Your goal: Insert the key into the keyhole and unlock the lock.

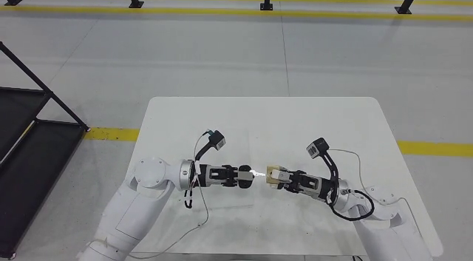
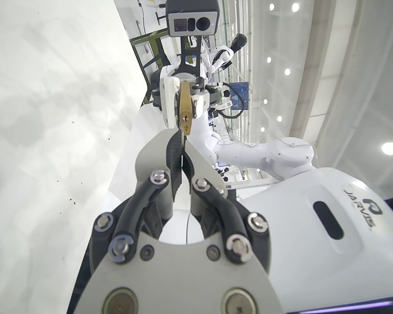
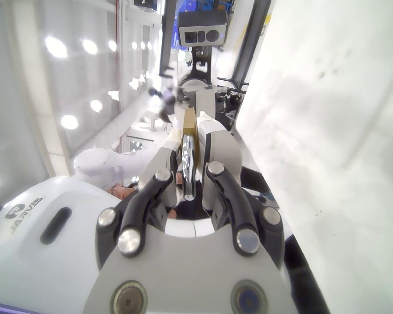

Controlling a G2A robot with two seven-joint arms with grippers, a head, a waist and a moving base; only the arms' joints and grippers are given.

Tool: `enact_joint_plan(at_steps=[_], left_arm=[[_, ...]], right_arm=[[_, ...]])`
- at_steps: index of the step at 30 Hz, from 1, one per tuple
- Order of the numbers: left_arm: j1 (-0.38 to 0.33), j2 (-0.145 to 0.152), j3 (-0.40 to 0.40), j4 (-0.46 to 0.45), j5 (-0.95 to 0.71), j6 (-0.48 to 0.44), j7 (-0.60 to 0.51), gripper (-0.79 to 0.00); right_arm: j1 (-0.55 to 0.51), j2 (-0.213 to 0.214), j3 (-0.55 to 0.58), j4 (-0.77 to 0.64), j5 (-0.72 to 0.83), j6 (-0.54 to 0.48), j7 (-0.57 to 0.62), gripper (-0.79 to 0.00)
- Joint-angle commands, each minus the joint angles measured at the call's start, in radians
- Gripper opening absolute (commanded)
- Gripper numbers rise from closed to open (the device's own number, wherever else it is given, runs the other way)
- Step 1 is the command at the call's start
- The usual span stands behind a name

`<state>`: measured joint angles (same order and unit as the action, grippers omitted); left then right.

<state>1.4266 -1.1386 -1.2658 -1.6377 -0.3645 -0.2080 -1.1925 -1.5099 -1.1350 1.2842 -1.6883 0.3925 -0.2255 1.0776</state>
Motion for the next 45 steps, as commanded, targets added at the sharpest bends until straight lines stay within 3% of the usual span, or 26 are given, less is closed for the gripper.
enact_joint_plan(at_steps=[1, 27, 35, 45], left_arm=[[0.0, 0.001, 0.003, -0.002, -0.001, 0.001, 0.002, -0.785], [-0.01, 0.016, 0.038, 0.002, -0.022, 0.002, 0.029, -0.785], [0.008, 0.038, -0.035, -0.008, -0.037, 0.035, -0.04, -0.785], [0.009, 0.039, -0.039, -0.012, -0.035, 0.033, -0.033, -0.785]], right_arm=[[0.0, 0.001, -0.001, -0.001, -0.002, -0.001, 0.001, -0.785], [0.0, 0.016, -0.019, -0.001, 0.015, -0.01, -0.005, -0.785], [0.007, 0.022, -0.016, 0.011, 0.016, -0.004, 0.003, -0.785], [0.008, 0.022, -0.016, 0.012, 0.016, -0.004, 0.004, -0.785]])
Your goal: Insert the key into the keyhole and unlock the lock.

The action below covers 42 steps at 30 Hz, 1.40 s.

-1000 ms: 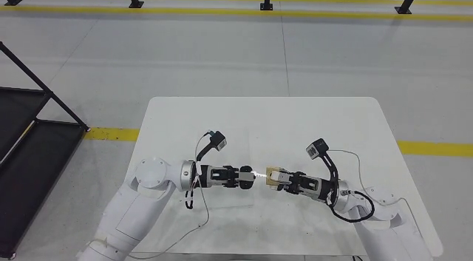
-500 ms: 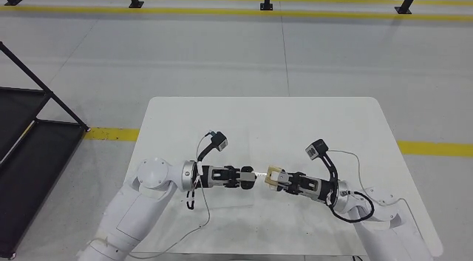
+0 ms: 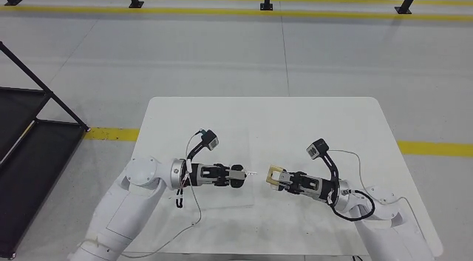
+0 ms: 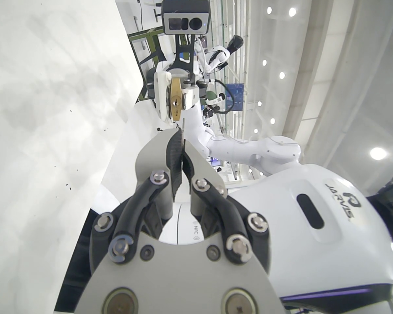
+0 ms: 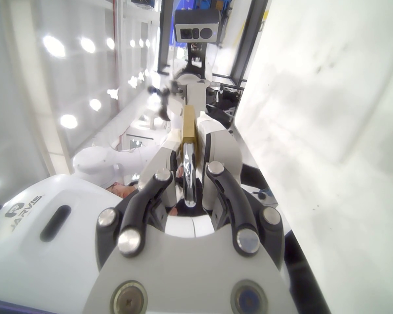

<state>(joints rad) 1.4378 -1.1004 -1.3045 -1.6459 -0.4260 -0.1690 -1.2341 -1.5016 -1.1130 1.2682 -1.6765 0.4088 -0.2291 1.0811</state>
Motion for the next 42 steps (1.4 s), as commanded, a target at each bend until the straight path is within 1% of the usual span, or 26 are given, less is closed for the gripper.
enact_joint_plan(at_steps=[1, 6, 8, 13, 15, 18, 21, 23, 27, 29, 31, 33, 42], left_arm=[[-0.012, 0.006, -0.006, -0.021, 0.124, -0.036, 0.02, -0.785], [-0.02, 0.026, -0.038, -0.097, 0.492, -0.164, 0.08, -0.785], [-0.016, 0.032, -0.043, -0.128, 0.613, -0.213, 0.097, -0.785], [-0.001, 0.041, -0.045, -0.18, 0.813, -0.323, 0.185, -0.785], [0.003, 0.043, -0.046, -0.199, 0.91, -0.373, 0.236, -0.785], [0.016, 0.046, -0.042, -0.234, 1.084, -0.457, 0.343, -0.785], [0.029, 0.051, -0.031, -0.292, 1.334, -0.571, 0.454, -0.785], [0.04, 0.054, -0.024, -0.322, 1.497, -0.617, 0.534, -0.785], [0.061, 0.058, 0.0, -0.372, 1.83, -0.607, 0.725, -0.785], [0.069, 0.061, 0.017, -0.386, 1.971, -0.592, 0.838, -0.785], [0.074, 0.065, 0.029, -0.392, 2.096, -0.566, 0.95, -0.785], [0.088, 0.068, 0.037, -0.367, 2.172, -0.521, 1.046, -0.785], [0.088, 0.068, 0.037, -0.367, 2.172, -0.521, 1.046, -0.785]], right_arm=[[0.0, 0.0, 0.0, 0.0, 0.0, 0.0, 0.0, -0.785], [0.0, 0.0, 0.0, 0.0, 0.0, 0.0, 0.0, -0.785], [0.0, 0.0, 0.0, 0.0, 0.0, 0.0, 0.0, -0.785], [0.0, 0.0, 0.0, 0.0, 0.0, 0.0, 0.0, -0.785], [0.0, 0.0, 0.0, 0.0, 0.0, 0.0, 0.0, -0.785], [0.0, 0.0, 0.0, 0.0, 0.0, 0.0, 0.0, -0.785], [0.0, 0.0, 0.0, 0.0, 0.0, 0.0, 0.0, -0.785], [0.0, 0.0, 0.0, 0.0, 0.0, 0.0, 0.0, -0.785], [0.0, 0.0, 0.0, 0.0, 0.0, 0.0, 0.0, -0.785], [0.0, 0.0, 0.0, 0.0, 0.0, 0.0, 0.0, -0.785], [0.0, 0.0, 0.0, 0.0, 0.0, 0.0, 0.0, -0.785], [0.0, 0.0, 0.0, 0.0, 0.0, 0.0, 0.0, -0.785], [0.0, 0.0, 0.0, 0.0, 0.0, 0.0, 0.0, -0.785]])
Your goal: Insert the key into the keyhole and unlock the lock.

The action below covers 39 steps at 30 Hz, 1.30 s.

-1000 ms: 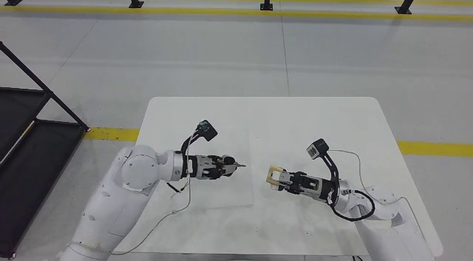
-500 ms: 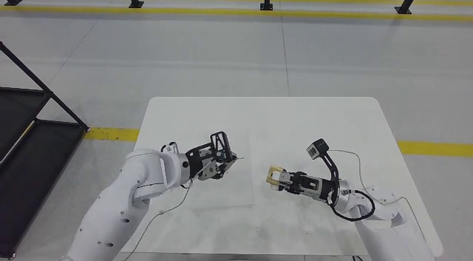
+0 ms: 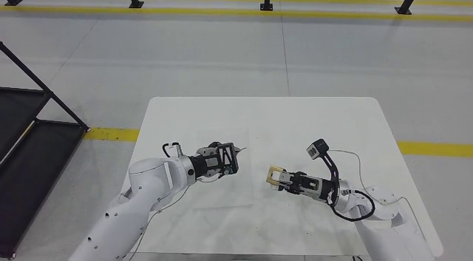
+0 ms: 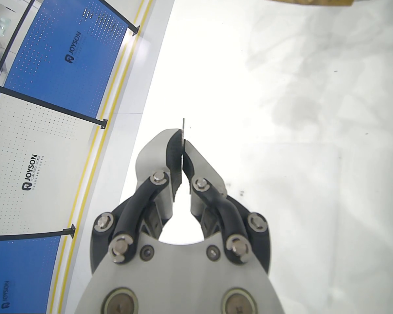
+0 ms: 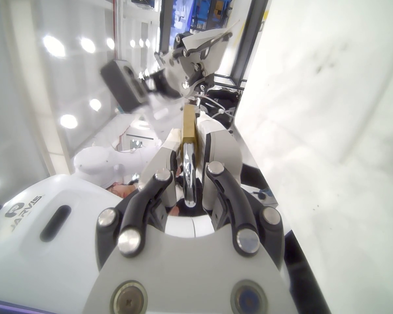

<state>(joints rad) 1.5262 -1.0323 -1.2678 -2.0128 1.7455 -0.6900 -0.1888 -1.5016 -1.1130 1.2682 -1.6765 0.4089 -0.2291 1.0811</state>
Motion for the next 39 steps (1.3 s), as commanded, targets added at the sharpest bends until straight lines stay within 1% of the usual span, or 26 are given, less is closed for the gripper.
enact_joint_plan(at_steps=[1, 4, 5, 7, 8, 9, 10, 11, 13, 15, 16, 17, 18, 19, 21, 24, 27, 30, 39], left_arm=[[0.0, 0.0, 0.0, 0.0, 0.0, 0.0, 0.0, -0.785], [0.0, 0.0, 0.0, 0.0, 0.0, 0.0, 0.0, -0.785], [-0.001, 0.0, 0.001, -0.004, -0.007, 0.004, 0.016, -0.785], [-0.028, 0.007, 0.002, -0.008, 0.045, -0.07, 0.076, -0.785], [-0.038, 0.01, -0.002, -0.009, 0.075, -0.089, 0.091, -0.785], [-0.051, 0.016, 0.002, -0.016, 0.111, -0.143, 0.138, -0.785], [-0.064, 0.021, -0.008, -0.007, 0.139, -0.165, 0.188, -0.785], [-0.069, 0.026, -0.024, 0.002, 0.163, -0.158, 0.235, -0.785], [-0.087, 0.04, -0.025, -0.003, 0.259, -0.209, 0.357, -0.785], [-0.105, 0.057, -0.015, -0.005, 0.371, -0.219, 0.515, -0.785], [-0.114, 0.067, -0.011, -0.003, 0.462, -0.182, 0.592, -0.785], [-0.115, 0.077, 0.002, 0.002, 0.534, -0.138, 0.699, -0.785], [-0.119, 0.089, 0.016, 0.015, 0.612, -0.081, 0.835, -0.785], [-0.12, 0.1, 0.012, 0.053, 0.685, -0.012, 0.931, -0.785], [-0.127, 0.117, 0.008, 0.1, 0.792, 0.13, 1.108, -0.785], [-0.142, 0.132, -0.004, 0.17, 0.876, 0.278, 1.25, -0.785], [-0.16, 0.136, 0.003, 0.199, 0.905, 0.33, 1.299, -0.785], [-0.19, 0.136, 0.03, 0.235, 0.885, 0.367, 1.37, -0.785], [-0.19, 0.136, 0.03, 0.235, 0.885, 0.367, 1.37, -0.785]], right_arm=[[0.0, 0.0, 0.0, 0.0, 0.0, 0.0, 0.0, -0.785], [0.0, 0.0, 0.0, 0.0, 0.0, 0.0, 0.0, -0.785], [0.0, 0.0, 0.0, 0.0, 0.0, 0.0, 0.0, -0.785], [0.0, 0.0, 0.0, 0.0, 0.0, 0.0, 0.0, -0.785], [0.0, 0.0, 0.0, 0.0, 0.0, 0.0, 0.0, -0.785], [0.0, 0.0, 0.0, 0.0, 0.0, 0.0, 0.0, -0.785], [0.0, 0.0, 0.0, 0.0, 0.0, 0.0, 0.0, -0.785], [0.0, 0.0, 0.0, 0.0, 0.0, 0.0, 0.0, -0.785], [0.0, 0.0, 0.0, 0.0, 0.0, 0.0, 0.0, -0.785], [0.0, 0.0, 0.0, 0.0, 0.0, 0.0, 0.0, -0.785], [0.0, 0.0, 0.0, 0.0, 0.0, 0.0, 0.0, -0.785], [0.0, 0.0, 0.0, 0.0, 0.0, 0.0, 0.0, -0.785], [0.0, 0.0, 0.0, 0.0, 0.0, 0.0, 0.0, -0.785], [0.0, 0.0, 0.0, 0.0, 0.0, 0.0, 0.0, -0.785], [0.0, 0.0, 0.0, 0.0, 0.0, 0.0, 0.0, -0.785], [0.0, 0.0, 0.0, 0.0, 0.0, 0.0, 0.0, -0.785], [0.0, 0.0, 0.0, 0.0, 0.0, 0.0, 0.0, -0.785], [0.0, 0.0, 0.0, 0.0, 0.0, 0.0, 0.0, -0.785], [0.0, 0.0, 0.0, 0.0, 0.0, 0.0, 0.0, -0.785]])
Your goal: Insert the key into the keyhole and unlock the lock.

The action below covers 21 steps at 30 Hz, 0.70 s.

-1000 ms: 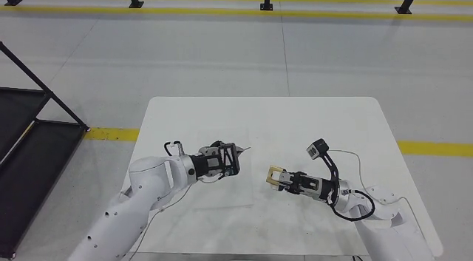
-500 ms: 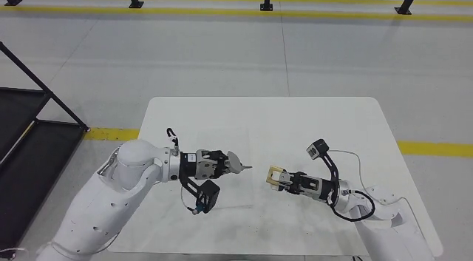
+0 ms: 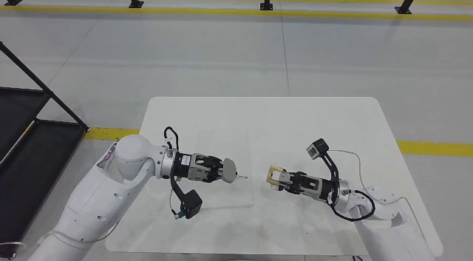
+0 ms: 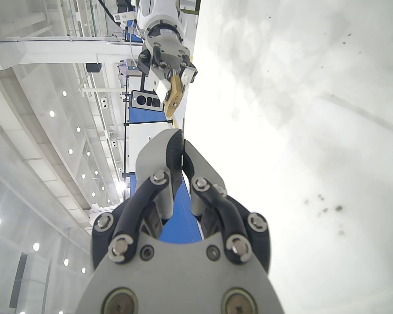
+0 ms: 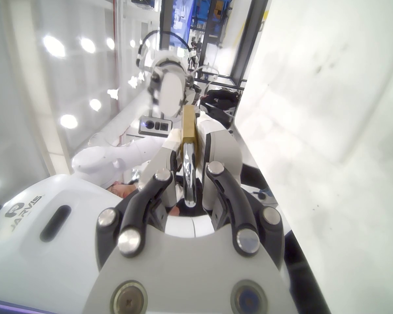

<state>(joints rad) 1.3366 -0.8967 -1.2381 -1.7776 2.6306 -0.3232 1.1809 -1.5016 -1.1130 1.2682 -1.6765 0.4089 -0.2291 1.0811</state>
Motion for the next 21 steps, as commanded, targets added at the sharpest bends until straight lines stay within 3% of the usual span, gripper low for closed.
enact_joint_plan(at_steps=[1, 3, 10, 17, 21], left_arm=[[0.0, 0.0, 0.0, 0.0, 0.0, 0.0, 0.0, -0.785], [0.002, -0.001, 0.003, -0.005, -0.002, 0.016, -0.01, -0.785], [-0.003, 0.002, 0.038, 0.02, 0.171, 0.312, -0.034, -0.785], [-0.034, -0.005, 0.064, 0.092, 0.176, 0.58, -0.025, -0.785], [-0.049, -0.01, 0.079, 0.124, 0.14, 0.675, -0.018, -0.785]], right_arm=[[0.0, 0.0, 0.0, 0.0, 0.0, 0.0, 0.0, -0.785], [0.0, 0.0, 0.0, 0.0, 0.0, 0.0, 0.0, -0.785], [0.0, 0.0, 0.0, 0.0, 0.0, 0.0, 0.0, -0.785], [0.0, 0.0, 0.0, 0.0, 0.0, 0.0, 0.0, -0.785], [0.0, 0.0, 0.0, 0.0, 0.0, 0.0, 0.0, -0.785]])
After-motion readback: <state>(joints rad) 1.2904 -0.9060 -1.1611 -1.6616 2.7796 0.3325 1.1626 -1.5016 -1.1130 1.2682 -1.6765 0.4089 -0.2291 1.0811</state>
